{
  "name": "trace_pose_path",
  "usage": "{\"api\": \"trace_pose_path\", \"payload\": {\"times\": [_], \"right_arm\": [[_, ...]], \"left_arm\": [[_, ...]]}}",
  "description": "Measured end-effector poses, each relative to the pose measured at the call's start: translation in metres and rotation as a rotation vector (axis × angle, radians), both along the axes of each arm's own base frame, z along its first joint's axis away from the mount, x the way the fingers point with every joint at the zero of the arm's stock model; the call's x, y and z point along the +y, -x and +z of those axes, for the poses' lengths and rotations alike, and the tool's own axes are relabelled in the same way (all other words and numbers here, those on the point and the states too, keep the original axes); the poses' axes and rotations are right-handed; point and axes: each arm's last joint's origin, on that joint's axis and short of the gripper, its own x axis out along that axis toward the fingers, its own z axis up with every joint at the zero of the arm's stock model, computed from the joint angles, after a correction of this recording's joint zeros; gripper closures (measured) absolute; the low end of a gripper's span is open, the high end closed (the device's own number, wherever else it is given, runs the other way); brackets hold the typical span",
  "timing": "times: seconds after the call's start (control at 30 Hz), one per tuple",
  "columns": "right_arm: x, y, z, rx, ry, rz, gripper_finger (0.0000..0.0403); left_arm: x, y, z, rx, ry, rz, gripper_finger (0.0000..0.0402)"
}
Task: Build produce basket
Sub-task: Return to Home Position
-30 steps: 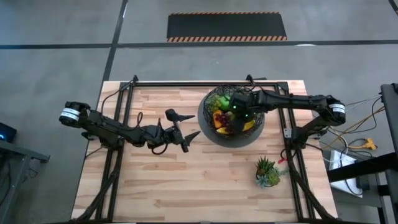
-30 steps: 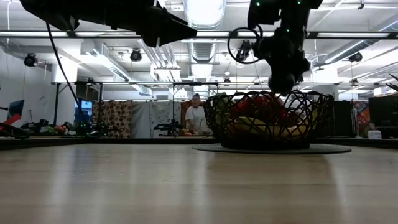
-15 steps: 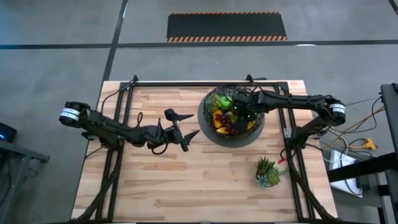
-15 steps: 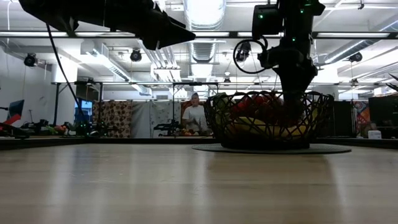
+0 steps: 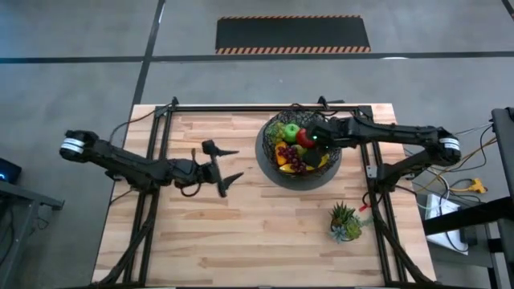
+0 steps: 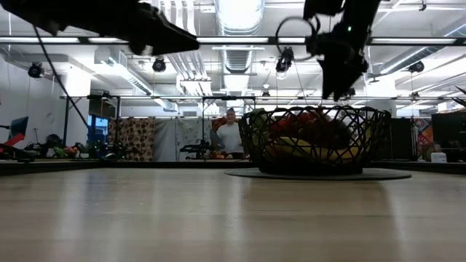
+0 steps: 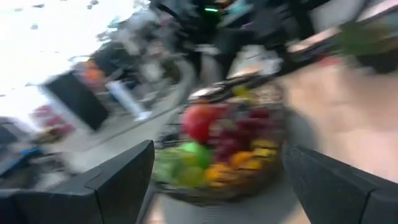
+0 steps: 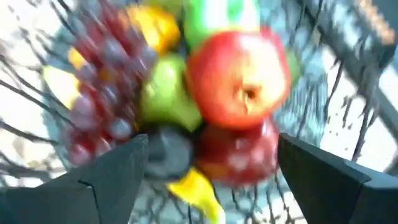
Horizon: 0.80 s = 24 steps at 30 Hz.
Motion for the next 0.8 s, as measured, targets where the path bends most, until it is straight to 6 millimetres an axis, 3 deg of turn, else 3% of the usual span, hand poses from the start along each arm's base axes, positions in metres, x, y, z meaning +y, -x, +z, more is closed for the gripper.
{"api": "trace_pose_path", "payload": {"times": [0.17, 0.4, 0.6, 0.8], "right_arm": [[0.013, 0.003, 0.014, -0.239, 0.110, 0.231, 0.0075], [0.028, 0.009, -0.005, -0.626, 0.287, 0.612, 0.0076], [0.032, 0.028, -0.030, -0.803, 0.439, 0.686, 0.0076], [0.036, 0.049, -0.048, -0.899, 0.485, 0.668, 0.0076]], "left_arm": [[0.000, 0.031, -0.004, 0.033, 0.149, -0.190, 0.0068], [0.004, 0.069, -0.024, 0.058, 0.292, -0.283, 0.0068], [0.009, 0.094, -0.037, -0.020, 0.343, -0.288, 0.0068], [0.014, 0.112, -0.047, -0.105, 0.345, -0.275, 0.0068]]}}
